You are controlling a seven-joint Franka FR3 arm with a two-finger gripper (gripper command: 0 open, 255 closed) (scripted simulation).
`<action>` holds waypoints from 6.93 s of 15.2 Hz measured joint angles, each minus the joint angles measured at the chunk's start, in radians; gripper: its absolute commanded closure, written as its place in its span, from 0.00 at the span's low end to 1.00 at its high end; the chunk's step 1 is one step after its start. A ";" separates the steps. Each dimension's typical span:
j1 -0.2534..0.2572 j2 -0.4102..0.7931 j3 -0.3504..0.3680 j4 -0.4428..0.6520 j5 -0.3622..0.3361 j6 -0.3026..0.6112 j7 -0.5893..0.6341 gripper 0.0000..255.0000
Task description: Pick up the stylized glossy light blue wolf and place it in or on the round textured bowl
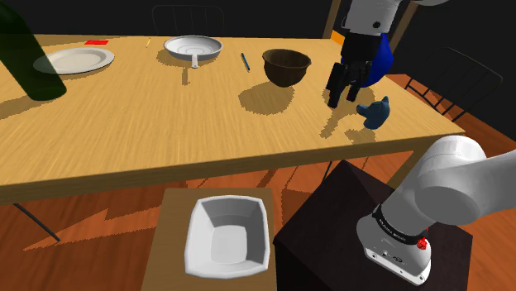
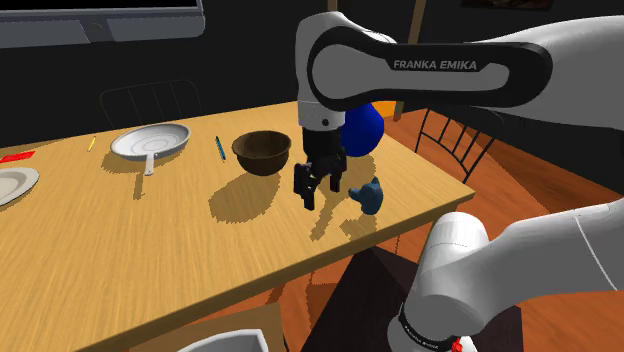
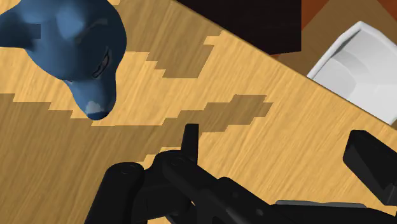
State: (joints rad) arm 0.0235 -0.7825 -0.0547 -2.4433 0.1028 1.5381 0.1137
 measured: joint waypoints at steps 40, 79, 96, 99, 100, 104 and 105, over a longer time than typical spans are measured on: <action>-0.040 -0.325 -0.168 -0.210 -0.312 0.038 -0.357 1.00; 0.037 0.182 -0.144 0.469 -0.226 -0.134 -0.365 1.00; 0.052 0.855 -0.216 1.121 -0.092 -0.126 -0.430 1.00; 0.054 0.849 -0.215 1.071 -0.094 -0.083 -0.427 1.00; 0.056 0.843 -0.213 1.052 -0.095 -0.069 -0.424 1.00; 0.059 0.823 -0.212 0.969 -0.101 -0.005 -0.421 1.00; 0.060 0.821 -0.211 0.956 -0.101 0.007 -0.419 1.00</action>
State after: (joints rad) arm 0.0831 0.0385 -0.2658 -1.4878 0.0013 1.5450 -0.3058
